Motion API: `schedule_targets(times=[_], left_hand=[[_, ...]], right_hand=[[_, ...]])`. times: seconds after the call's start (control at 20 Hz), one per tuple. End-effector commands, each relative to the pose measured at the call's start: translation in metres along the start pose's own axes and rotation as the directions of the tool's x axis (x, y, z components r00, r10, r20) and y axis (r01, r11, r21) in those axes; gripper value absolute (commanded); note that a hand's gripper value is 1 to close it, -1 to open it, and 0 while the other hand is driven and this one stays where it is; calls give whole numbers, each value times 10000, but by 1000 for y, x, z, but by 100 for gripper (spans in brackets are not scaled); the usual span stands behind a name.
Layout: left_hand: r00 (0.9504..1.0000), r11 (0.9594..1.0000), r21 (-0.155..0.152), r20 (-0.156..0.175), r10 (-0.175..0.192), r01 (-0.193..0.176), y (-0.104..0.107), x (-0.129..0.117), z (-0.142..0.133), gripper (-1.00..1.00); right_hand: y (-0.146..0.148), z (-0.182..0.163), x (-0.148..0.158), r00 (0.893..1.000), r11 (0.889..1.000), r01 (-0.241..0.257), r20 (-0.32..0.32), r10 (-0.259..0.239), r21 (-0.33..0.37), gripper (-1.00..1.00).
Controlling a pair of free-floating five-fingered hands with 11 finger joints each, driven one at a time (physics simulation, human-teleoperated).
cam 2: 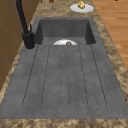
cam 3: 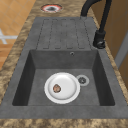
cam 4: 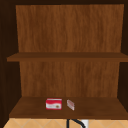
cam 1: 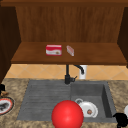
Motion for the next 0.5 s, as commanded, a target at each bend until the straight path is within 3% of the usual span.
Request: schedule_targets(times=[0.0, 0.25, 0.45], left_hand=[[9995, 9999, -129, 314, -5, 9, 23, 10, -15, 100], [9999, 9999, -29, -53, -111, 111, 49, 25, -48, 100], [9998, 9998, 6, -64, -205, 205, 68, 43, -73, 100]], right_hand=[[0, 0, 0, 10000, 10000, 0, 0, 0, 0, 0], [0, 0, 0, 10000, 10000, 0, 0, 0, 0, 0], [0, 0, 0, 10000, 10000, 0, 0, 0, 0, 0]])
